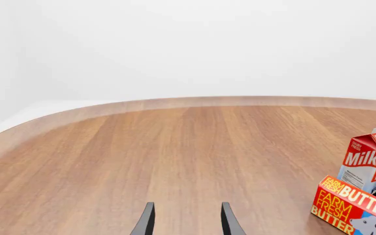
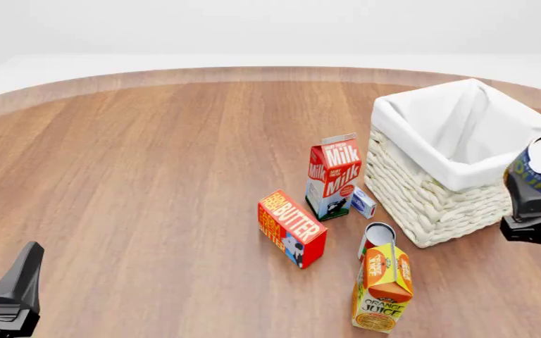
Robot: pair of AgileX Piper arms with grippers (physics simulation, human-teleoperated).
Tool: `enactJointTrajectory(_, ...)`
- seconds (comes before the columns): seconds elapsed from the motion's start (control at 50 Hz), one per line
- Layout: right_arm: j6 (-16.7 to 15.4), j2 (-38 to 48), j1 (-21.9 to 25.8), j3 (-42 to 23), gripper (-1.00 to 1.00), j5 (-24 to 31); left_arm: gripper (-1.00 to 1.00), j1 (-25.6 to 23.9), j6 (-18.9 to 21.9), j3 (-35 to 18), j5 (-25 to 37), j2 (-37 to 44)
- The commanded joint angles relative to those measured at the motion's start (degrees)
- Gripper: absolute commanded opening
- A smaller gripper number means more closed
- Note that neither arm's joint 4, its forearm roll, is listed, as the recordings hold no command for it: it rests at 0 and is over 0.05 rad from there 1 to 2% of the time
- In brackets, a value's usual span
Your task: Pick up the alphabet soup, and put it in the basket.
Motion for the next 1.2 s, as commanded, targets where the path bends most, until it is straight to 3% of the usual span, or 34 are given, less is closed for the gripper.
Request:
enactJointTrajectory(0.02, 0.7, 0.8, 0.8, -3.1, -1.0, 0.5, 1.0, 0.0, 0.0, 0.0, 0.0, 0.0)
enactJointTrajectory(0.34, 0.0, 6.1, 1.9, -7.0, -1.0, -1.5, 1.0, 0.0, 0.0, 0.0, 0.0, 0.0)
enactJointTrajectory(0.7, 0.2, 9.5, 2.1, -13.4, -1.0, 1.3, 1.0, 0.0, 0.0, 0.0, 0.0, 0.0)
enactJointTrajectory(1.04, -1.6, 12.4, 2.9, -18.8, -1.0, 4.2, 1.0, 0.0, 0.0, 0.0, 0.0, 0.0)
enactJointTrajectory(1.2, -0.7, 14.9, 3.6, -20.5, -1.0, 3.6, 1.0, 0.0, 0.0, 0.0, 0.0, 0.0)
